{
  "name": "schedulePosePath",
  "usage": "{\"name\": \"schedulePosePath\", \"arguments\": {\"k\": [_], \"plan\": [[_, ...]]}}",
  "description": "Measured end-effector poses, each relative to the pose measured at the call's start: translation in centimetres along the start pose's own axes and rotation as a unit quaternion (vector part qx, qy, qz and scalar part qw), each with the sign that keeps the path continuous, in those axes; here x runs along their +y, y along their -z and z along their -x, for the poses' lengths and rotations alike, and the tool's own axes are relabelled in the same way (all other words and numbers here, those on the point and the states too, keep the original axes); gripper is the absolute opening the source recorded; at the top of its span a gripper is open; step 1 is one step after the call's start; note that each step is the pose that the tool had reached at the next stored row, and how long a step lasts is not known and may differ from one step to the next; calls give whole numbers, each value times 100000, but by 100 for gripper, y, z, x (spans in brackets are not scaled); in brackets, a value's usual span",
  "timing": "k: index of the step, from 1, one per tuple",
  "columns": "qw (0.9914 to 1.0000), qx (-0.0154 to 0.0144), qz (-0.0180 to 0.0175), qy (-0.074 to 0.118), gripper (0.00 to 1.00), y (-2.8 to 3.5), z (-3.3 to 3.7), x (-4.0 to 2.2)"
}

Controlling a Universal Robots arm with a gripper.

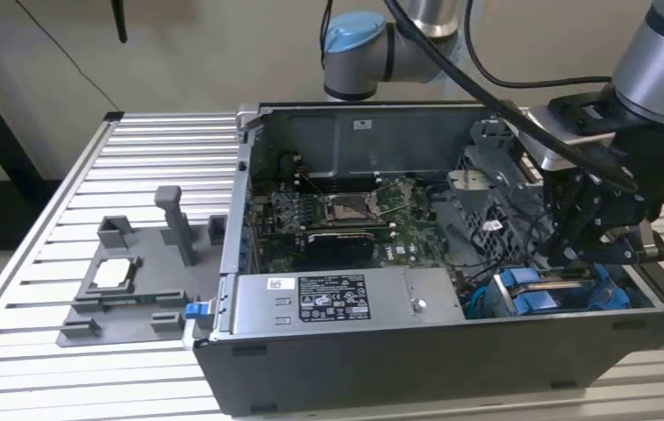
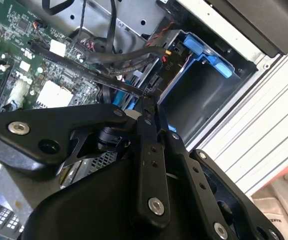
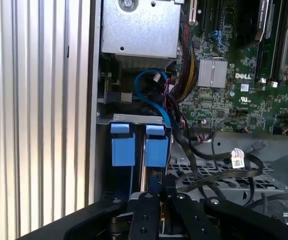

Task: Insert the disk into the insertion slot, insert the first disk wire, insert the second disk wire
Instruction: 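Insert the second disk wire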

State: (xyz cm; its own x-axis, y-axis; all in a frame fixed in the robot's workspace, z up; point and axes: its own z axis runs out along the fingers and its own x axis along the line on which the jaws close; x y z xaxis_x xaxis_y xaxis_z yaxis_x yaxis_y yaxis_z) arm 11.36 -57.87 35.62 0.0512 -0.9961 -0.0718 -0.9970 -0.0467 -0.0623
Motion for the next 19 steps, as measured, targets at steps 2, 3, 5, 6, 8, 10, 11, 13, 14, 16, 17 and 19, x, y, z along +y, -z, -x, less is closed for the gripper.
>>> {"name": "schedulePosePath", "arguments": {"k": [2,3,5,6,8,10,11,13,14,16,17,19], "plan": [[100000,-224,-21,-90,16,-25,-2,-4],[100000,-270,-23,-119,16,-37,-3,-6],[100000,-281,-23,-120,16,-49,-5,-15],[100000,-284,-23,-123,16,-52,-5,-21],[99999,-301,-25,-128,16,-70,-6,-25],[99999,-356,-28,-129,16,-83,-8,-30],[99998,-574,-40,-141,16,-100,-9,-38],[99998,-678,-41,-141,16,-112,-11,-46],[99997,-741,-47,-147,16,-118,-11,-51],[99996,-872,-60,-158,16,-130,-13,-58],[99995,-970,-66,-165,16,-136,-13,-62],[99993,-1194,-79,-177,16,-146,-14,-71]]}}
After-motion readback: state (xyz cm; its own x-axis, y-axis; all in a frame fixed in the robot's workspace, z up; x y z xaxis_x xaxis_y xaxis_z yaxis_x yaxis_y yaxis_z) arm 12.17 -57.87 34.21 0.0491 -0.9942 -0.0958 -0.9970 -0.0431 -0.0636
